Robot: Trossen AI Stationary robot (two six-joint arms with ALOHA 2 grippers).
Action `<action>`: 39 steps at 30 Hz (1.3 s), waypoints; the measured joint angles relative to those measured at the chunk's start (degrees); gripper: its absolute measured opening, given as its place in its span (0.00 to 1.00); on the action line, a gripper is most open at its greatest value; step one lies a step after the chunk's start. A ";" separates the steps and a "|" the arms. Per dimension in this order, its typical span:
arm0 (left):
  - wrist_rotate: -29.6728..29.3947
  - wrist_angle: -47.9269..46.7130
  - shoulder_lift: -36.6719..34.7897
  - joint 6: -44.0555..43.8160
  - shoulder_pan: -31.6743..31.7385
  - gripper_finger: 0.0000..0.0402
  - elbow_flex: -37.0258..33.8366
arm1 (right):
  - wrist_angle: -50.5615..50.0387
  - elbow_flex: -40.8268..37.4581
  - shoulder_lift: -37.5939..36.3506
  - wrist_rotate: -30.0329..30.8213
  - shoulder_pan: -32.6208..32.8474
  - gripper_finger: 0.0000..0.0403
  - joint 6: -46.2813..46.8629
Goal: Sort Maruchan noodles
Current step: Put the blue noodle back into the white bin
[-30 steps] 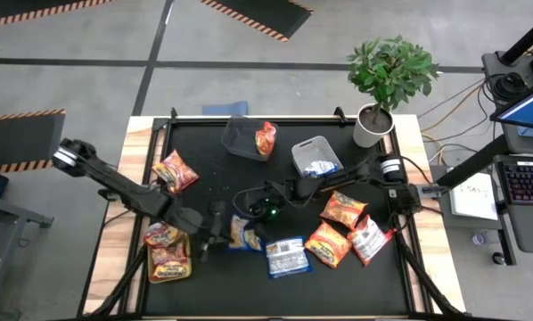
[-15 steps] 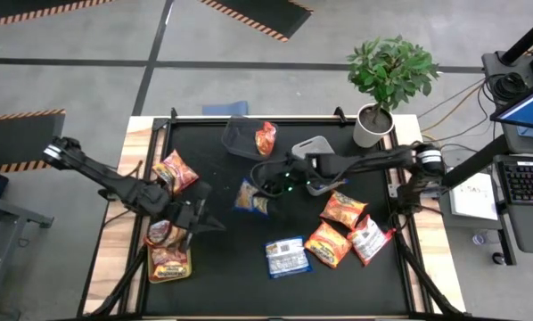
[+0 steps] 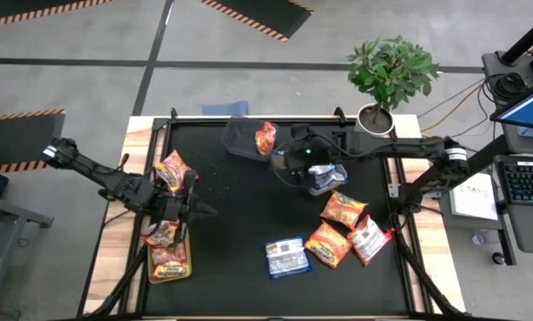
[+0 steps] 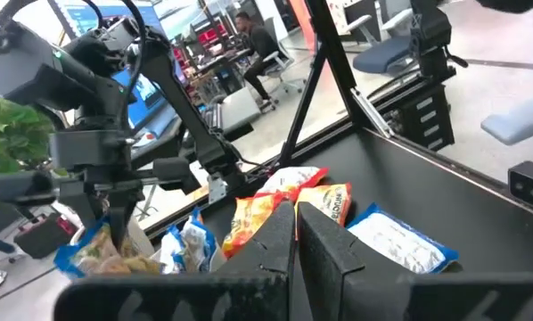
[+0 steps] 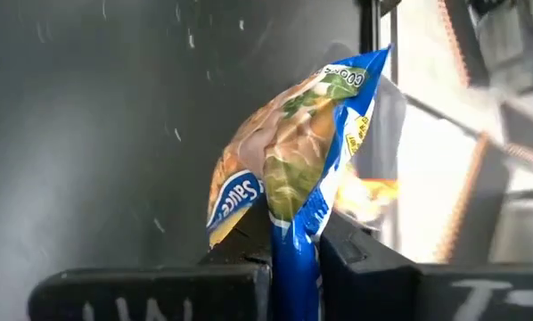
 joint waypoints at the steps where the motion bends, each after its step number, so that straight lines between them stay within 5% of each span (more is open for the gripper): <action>1: -0.03 -0.64 -0.39 -0.01 0.02 0.00 0.00 | -1.43 0.00 -0.51 -0.01 -0.38 0.05 -3.03; 10: -0.07 -3.80 -1.69 -0.28 0.02 0.00 0.00 | -11.08 -1.17 -1.68 -0.30 -5.56 0.05 -11.40; 22: -0.05 -4.64 -1.65 0.46 0.02 0.00 0.00 | -10.70 -5.24 -1.68 -5.70 -13.59 0.05 -19.20; 39: -0.04 -4.56 -1.64 -0.31 0.02 0.00 0.00 | 7.79 -20.32 -4.47 -12.83 -19.48 0.05 -29.86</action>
